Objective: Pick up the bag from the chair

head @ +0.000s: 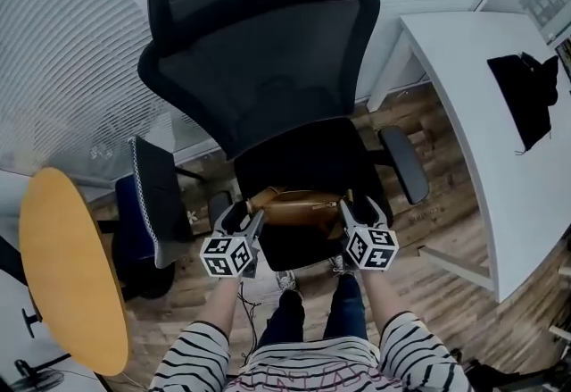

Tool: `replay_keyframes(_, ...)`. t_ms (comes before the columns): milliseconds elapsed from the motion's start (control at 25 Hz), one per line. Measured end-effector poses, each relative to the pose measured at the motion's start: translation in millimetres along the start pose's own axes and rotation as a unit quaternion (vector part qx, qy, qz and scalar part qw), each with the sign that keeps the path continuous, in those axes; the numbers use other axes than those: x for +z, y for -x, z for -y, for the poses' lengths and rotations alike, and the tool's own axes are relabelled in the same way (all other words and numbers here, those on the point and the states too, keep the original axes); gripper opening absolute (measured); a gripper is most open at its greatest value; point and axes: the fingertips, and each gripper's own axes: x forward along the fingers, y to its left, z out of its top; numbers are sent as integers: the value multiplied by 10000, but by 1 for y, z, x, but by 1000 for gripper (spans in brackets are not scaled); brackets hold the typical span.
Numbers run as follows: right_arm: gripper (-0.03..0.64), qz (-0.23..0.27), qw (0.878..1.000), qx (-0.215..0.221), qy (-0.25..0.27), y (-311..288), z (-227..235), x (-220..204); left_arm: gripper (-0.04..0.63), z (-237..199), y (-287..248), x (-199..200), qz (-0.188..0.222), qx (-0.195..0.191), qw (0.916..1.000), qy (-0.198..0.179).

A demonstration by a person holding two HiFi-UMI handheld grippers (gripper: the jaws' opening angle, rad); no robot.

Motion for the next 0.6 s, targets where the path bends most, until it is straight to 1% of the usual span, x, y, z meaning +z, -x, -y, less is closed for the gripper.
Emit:
replay_keyframes(160,264,-55,10000,35,-51,-15,3,-13,272,-5,-21,-2,-2,0,9999,123)
replay_keyframes(320,264,-148,9995,149,-221,-28,-4,-28,272,-9,-38,-9,-122,82,9996,258)
replay_keyframes(440,264,-193,9985,214,-455,-37,-9,-36,272,-10,-45,-12,-121,91,9987,495)
replay_keyframes(520,264,-167,9980,152,-586,-40,-8,-40,270,-11,-49,-16,-73,80,9976,687)
replay_keyframes(600,264,-161,9980,42,-606,-42,-6,-40,270,-14,-52,-18,-14,152,9963,851)
